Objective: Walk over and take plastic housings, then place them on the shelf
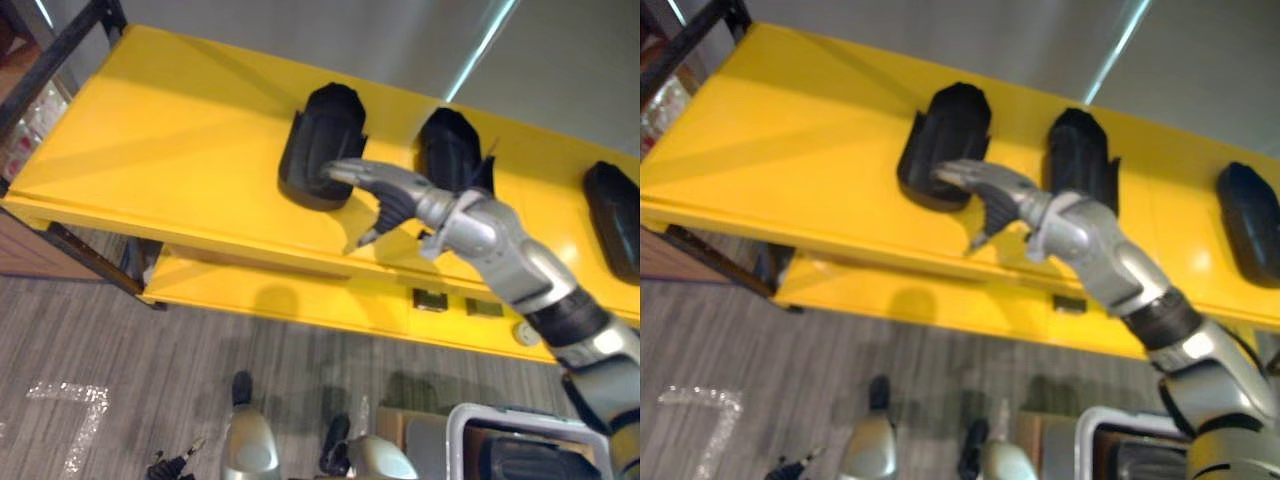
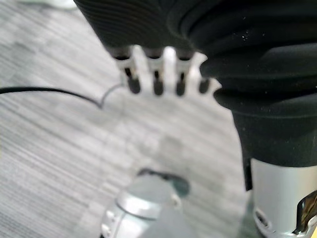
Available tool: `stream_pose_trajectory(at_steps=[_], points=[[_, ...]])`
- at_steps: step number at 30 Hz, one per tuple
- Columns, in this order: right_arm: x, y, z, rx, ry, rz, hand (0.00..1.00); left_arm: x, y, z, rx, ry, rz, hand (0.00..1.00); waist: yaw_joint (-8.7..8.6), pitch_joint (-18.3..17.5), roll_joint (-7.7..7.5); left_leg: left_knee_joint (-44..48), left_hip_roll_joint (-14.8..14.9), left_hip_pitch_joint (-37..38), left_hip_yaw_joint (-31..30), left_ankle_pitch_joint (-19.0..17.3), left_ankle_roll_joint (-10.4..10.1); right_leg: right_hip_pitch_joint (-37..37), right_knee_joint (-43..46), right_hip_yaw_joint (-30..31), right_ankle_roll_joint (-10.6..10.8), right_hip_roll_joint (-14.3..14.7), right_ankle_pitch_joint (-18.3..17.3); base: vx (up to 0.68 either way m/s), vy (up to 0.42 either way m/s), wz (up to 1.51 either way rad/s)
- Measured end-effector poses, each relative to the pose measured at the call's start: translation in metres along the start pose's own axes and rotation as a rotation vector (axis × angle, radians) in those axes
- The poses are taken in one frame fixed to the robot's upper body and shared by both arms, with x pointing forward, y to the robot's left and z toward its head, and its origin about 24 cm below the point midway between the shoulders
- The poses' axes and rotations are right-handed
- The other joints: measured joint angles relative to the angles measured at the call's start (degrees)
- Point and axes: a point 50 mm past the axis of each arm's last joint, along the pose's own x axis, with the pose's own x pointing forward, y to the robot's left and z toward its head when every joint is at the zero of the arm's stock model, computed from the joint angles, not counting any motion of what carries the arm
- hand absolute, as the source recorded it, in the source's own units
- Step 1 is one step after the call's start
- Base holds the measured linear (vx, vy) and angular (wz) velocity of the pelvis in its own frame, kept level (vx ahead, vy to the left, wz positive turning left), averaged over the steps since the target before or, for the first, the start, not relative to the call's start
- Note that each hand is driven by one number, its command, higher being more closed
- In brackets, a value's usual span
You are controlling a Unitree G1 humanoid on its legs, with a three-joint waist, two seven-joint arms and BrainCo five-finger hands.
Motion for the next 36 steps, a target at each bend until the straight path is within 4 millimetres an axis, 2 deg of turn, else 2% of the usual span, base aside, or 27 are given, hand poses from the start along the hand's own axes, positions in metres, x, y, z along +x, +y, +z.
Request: stream_pose_trajectory(at_steps=[5,12,14,18,27,36], points=[[-0.017,-0.005,-0.015,-0.038,0.037,-0.027,0.0,0.001,0.002,0.009,0.002,-0.029,-0.008,0.0,0.04,0.1,-0.4,-0.5,0.1,-0.3,0.1,0.1,-0.1,-0.5,-0.1,0.0,0.0,0.1,0.0,0.0,0.0,0.0],[-0.023,-0.011,-0.017,-0.128,0.034,-0.118,0.0,0.001,0.001,0.011,0.003,-0.033,-0.018,0.0,0.6,0.7,-1.29,-0.3,0.1,-1.0,0.0,-0.2,0.0,-1.0,-0.1,0.1,0.1,0.1,0.1,0.0,0.0,0.01],[-0.023,-0.015,-0.015,-0.179,0.021,-0.182,0.0,0.001,0.0,0.013,0.001,-0.041,-0.036,0.0,1.43,0.8,-1.26,0.2,0.2,-1.1,0.1,-0.7,0.0,-1.0,0.0,0.3,0.1,0.1,0.1,0.0,0.006,-0.02],[-0.024,-0.017,-0.014,-0.232,0.014,-0.236,0.0,0.001,-0.001,0.016,-0.001,-0.053,-0.04,0.0,1.9,0.9,-1.14,0.5,0.2,-1.3,0.0,-1.0,-0.2,-1.0,0.0,0.4,0.1,0.0,0.1,0.0,0.0,0.0],[-0.024,-0.014,-0.015,-0.254,0.022,-0.172,0.0,0.0,-0.003,0.017,-0.003,-0.05,-0.052,0.0,2.84,2.8,0.52,1.9,0.0,-2.8,-0.6,-1.2,0.3,-1.6,0.1,0.0,0.1,-0.1,0.1,0.0,0.001,0.02],[-0.02,-0.004,-0.03,-0.266,0.088,-0.078,0.0,0.0,-0.005,0.022,-0.008,-0.066,-0.068,0.0,3.28,3.0,0.81,2.9,-0.4,-4.0,-1.7,-1.5,0.3,-1.7,0.3,-0.5,-0.1,-0.3,-0.1,0.0,0.009,0.07]])
